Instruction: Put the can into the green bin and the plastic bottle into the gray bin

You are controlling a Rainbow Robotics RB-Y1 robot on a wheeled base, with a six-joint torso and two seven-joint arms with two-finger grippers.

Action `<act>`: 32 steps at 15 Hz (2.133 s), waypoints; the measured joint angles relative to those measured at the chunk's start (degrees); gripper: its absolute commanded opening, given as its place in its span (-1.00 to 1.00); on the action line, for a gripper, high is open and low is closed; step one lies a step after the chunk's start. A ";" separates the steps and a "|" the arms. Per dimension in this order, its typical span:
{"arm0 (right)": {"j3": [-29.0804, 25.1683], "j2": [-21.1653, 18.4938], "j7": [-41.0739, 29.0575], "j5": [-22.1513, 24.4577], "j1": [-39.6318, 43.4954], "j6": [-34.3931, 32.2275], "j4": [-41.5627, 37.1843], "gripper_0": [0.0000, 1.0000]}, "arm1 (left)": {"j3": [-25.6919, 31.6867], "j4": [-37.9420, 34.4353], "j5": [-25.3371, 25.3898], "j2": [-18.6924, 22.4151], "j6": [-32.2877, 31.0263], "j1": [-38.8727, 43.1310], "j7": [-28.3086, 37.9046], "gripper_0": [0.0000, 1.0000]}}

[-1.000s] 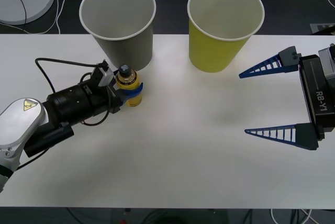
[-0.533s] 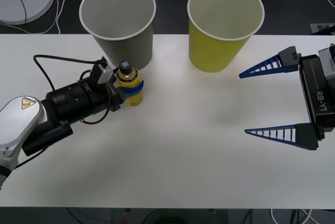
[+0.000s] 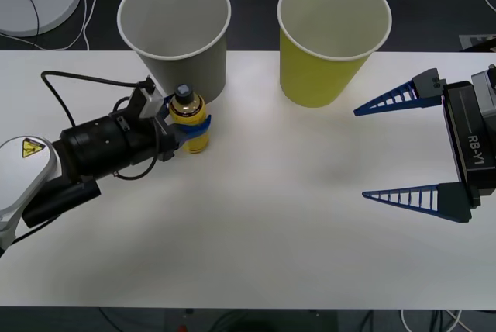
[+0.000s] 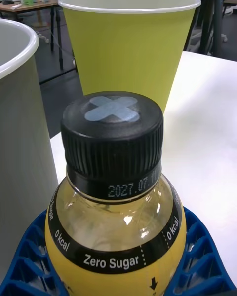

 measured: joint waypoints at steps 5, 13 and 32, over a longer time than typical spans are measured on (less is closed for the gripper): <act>0.00 0.00 0.00 0.00 0.00 0.00 0.00 1.00 | 0.04 -1.23 0.11 1.35 -0.22 0.37 2.41 -1.00; 0.00 0.00 0.00 0.00 0.00 0.00 0.00 1.00 | 0.08 -5.49 0.67 3.54 4.18 4.47 4.49 -1.00; 0.00 0.00 0.00 0.00 0.00 0.00 0.00 1.00 | 4.07 -15.34 1.98 13.41 13.63 16.44 12.51 -1.00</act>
